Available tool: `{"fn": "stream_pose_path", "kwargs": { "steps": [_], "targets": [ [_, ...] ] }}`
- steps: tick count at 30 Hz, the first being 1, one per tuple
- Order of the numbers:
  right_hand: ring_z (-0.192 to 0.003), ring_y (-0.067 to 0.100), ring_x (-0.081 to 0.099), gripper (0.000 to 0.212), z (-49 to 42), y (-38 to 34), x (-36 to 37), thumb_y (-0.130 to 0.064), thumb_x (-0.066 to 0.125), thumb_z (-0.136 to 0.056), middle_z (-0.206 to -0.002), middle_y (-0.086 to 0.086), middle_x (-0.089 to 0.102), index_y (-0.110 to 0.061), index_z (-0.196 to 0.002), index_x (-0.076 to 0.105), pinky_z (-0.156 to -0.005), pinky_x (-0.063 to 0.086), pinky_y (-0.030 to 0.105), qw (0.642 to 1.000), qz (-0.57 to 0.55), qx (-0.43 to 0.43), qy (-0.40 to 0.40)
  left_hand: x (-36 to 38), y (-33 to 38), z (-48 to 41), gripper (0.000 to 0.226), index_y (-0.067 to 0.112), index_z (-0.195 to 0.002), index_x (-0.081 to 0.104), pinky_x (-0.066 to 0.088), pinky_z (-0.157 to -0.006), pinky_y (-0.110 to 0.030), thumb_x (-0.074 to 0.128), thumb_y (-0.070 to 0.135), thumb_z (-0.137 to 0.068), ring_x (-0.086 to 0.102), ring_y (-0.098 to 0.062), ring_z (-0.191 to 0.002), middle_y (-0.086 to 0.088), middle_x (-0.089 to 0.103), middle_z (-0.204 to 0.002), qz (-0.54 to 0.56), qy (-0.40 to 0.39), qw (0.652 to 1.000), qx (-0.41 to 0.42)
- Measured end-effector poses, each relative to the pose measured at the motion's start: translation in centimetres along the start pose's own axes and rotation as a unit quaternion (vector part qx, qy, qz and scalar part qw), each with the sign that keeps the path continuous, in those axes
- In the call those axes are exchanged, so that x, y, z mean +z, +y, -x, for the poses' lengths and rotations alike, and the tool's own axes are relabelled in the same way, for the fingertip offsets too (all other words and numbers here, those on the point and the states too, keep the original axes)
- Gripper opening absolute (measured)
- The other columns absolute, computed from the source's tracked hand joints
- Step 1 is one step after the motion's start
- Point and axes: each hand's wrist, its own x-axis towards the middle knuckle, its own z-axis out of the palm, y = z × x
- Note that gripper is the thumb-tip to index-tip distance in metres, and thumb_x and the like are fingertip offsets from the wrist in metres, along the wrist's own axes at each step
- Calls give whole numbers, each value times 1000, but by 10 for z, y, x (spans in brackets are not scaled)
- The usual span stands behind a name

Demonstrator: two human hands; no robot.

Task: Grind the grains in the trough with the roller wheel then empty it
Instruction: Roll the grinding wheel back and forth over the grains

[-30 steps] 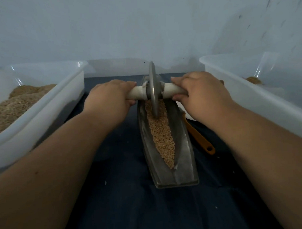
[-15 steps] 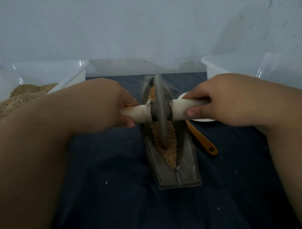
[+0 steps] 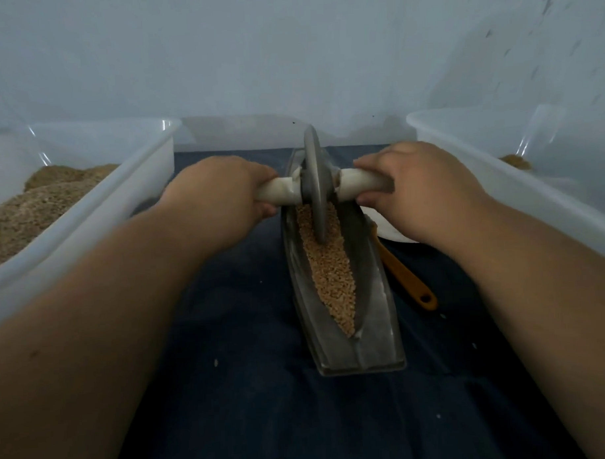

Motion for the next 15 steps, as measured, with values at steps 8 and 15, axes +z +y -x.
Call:
{"fn": "stream_pose_path", "kwargs": {
  "steps": [8,15],
  "targets": [
    [-79,6,61,54,24,-10,-69,-71,40,-70,-91,-10,69,-38,-105,64,-74,50,31,964,10,-19,-265,-45,-2,24,53,52,-117,59,30,-65,-11,54,67,-67,51,10,-78,29,59,-87,4,-153,984,91],
    [-83,7,55,33,13,-4,-32,-52,60,-87,-100,-11,66,-44,-120,61,-63,36,25,990,0,15,-139,-16,-5,7,39,49,-123,58,41,-74,-25,65,46,-84,57,-2,-88,18,66,-99,76,-68,994,40]
  ]
}}
